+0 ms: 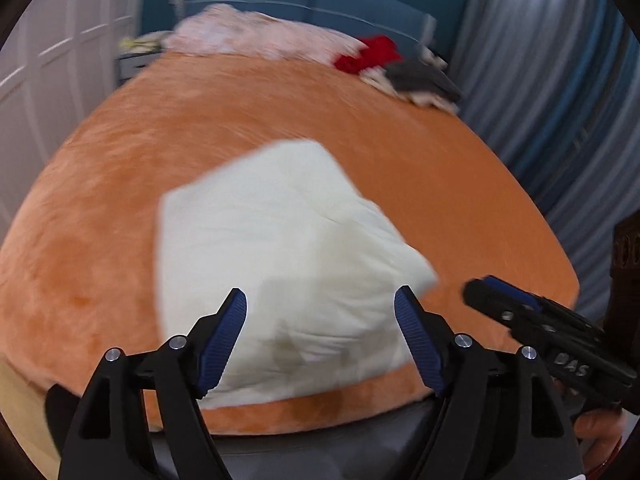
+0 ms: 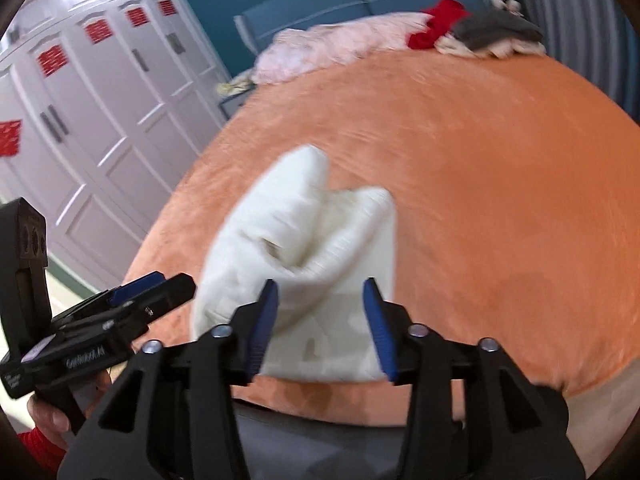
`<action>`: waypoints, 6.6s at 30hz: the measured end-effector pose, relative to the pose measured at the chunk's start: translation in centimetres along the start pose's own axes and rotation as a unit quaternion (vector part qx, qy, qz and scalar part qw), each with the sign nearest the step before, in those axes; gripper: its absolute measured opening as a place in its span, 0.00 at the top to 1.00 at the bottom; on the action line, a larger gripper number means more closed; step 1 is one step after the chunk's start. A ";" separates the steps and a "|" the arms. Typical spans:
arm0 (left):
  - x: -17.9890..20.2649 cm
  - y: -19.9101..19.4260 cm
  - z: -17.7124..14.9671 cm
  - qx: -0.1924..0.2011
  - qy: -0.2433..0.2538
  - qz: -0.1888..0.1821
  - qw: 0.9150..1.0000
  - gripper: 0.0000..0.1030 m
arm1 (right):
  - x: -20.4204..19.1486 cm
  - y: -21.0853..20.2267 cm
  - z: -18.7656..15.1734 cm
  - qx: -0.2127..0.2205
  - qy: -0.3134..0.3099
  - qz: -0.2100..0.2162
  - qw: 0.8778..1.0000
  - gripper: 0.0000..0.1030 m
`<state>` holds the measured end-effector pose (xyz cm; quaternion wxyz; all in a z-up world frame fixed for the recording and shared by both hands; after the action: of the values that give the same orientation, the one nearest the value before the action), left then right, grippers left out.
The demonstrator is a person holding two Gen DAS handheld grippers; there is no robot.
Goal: Fold large clothes
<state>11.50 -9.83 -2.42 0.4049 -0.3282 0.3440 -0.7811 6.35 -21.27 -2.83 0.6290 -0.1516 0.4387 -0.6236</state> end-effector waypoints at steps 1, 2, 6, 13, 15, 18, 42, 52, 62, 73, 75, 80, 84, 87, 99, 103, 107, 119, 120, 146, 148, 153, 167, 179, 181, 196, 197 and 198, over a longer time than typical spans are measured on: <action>-1.6 -0.4 0.4 0.004 -0.017 0.014 1.000 0.28 | -0.8 0.5 0.5 0.000 -0.005 0.006 1.000 0.49; -2.8 -0.4 0.6 0.004 -0.031 0.025 0.999 0.28 | -1.4 1.1 1.0 -0.003 -0.010 0.007 1.000 0.49; -6.2 0.9 0.3 -0.015 -0.064 0.055 0.996 0.29 | -2.2 4.1 2.0 -0.030 -0.021 -0.006 0.999 0.49; -6.7 3.0 -1.5 -0.056 -0.060 0.064 0.995 0.33 | -0.5 3.6 -0.5 -0.051 0.027 0.017 0.998 0.88; -6.4 3.4 -2.0 -0.063 -0.050 0.066 0.995 0.33 | 0.4 3.2 -1.9 -0.062 0.025 -0.009 0.998 0.89; -6.0 4.6 -2.9 -0.082 -0.036 0.076 0.993 0.35 | 2.2 4.2 -4.7 -0.099 0.025 -0.051 0.993 0.89; -4.9 11.5 -7.6 -0.141 0.021 0.145 0.979 0.41 | 5.0 13.6 -9.3 -0.208 0.003 -0.139 0.968 0.89; -4.7 11.4 -7.4 -0.129 0.029 0.140 0.981 0.41 | 6.2 12.0 -9.2 -0.212 0.043 -0.087 0.972 0.85; -7.9 4.6 1.9 -0.056 -0.025 0.096 0.994 0.41 | 4.7 4.1 2.2 -0.075 0.070 -0.062 0.993 0.49; -10.9 11.0 8.7 -0.086 -0.080 0.083 0.990 0.41 | 6.3 15.1 6.3 -0.108 0.203 -0.006 0.973 0.85; -10.9 11.8 8.6 -0.091 -0.076 0.080 0.990 0.41 | 5.8 13.4 7.0 -0.072 0.181 -0.013 0.981 0.90; -10.3 14.0 7.9 -0.105 -0.070 0.079 0.989 0.41 | 7.5 13.4 4.8 -0.077 0.129 -0.118 0.982 0.91; -9.5 16.6 6.9 -0.114 -0.058 0.091 0.988 0.38 | 8.9 16.1 2.9 -0.101 0.111 -0.150 0.977 0.89; -9.1 17.8 6.6 -0.101 -0.025 0.127 0.986 0.37 | 8.9 17.5 2.7 -0.110 0.073 -0.180 0.975 0.85; -10.0 21.3 5.4 -0.084 -0.018 0.163 0.983 0.31 | 9.7 20.4 2.1 -0.100 0.029 -0.201 0.974 0.78; -10.2 21.8 5.2 -0.074 -0.021 0.174 0.982 0.30 | 9.9 20.8 2.1 -0.091 0.027 -0.199 0.975 0.77; -10.4 22.1 5.1 -0.067 -0.023 0.179 0.981 0.29 | 10.1 21.2 2.0 -0.082 0.025 -0.199 0.976 0.77; -10.6 22.6 5.1 -0.047 -0.023 0.193 0.980 0.28 | 10.3 21.3 2.0 -0.061 0.025 -0.194 0.979 0.76; -10.6 22.6 5.1 -0.047 -0.022 0.193 0.980 0.28 | 10.4 21.2 2.0 -0.059 0.027 -0.193 0.979 0.76; -8.1 12.4 -1.4 -0.104 -0.006 0.188 0.977 0.20 | 6.0 11.6 -5.8 -0.130 0.001 -0.140 0.981 0.70; -8.2 12.5 -1.8 -0.102 -0.006 0.190 0.976 0.19 | 6.2 11.8 -5.8 -0.131 0.001 -0.140 0.981 0.70; -8.6 12.8 -2.5 -0.097 -0.011 0.187 0.978 0.15 | 6.2 11.8 -6.3 -0.125 0.003 -0.139 0.982 0.69; -13.0 11.6 -4.9 -0.134 -0.181 -0.025 0.974 0.14 | 11.0 9.3 -6.5 -0.109 0.171 -0.033 0.979 0.22; -11.4 14.9 -5.6 -0.169 -0.246 -0.167 0.940 0.07 | 9.8 14.1 -7.5 -0.127 0.265 0.120 0.948 0.30; -10.3 14.2 -4.4 -0.155 -0.207 -0.147 0.955 0.10 | 8.8 12.8 -6.3 -0.115 0.227 0.107 0.961 0.59; -6.5 0.1 13.1 0.084 -0.036 -0.142 0.986 0.28 | -0.4 2.8 13.0 0.074 0.035 0.116 0.990 0.68; -6.6 -0.2 14.5 0.098 -0.029 -0.143 0.984 0.28 | -0.5 2.8 13.8 0.080 0.030 0.118 0.989 0.68; -6.8 -0.2 15.5 0.106 -0.024 -0.143 0.984 0.28 | -0.8 3.2 15.1 0.087 0.022 0.120 0.989 0.67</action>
<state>26.74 -8.08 4.64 0.3298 -0.3480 0.1992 -0.8547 19.79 -25.38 3.70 0.7005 -0.0287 0.4111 -0.5826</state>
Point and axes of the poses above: each gripper's, at about its wrist camera, not at the fingertips, and y roughly the way its jaws point, x to its right, z to its top, the point moved 9 cm from there along y, roughly the way its jaws point, and after that the axes turned 6 degrees about -x, right-handed, at the moved point
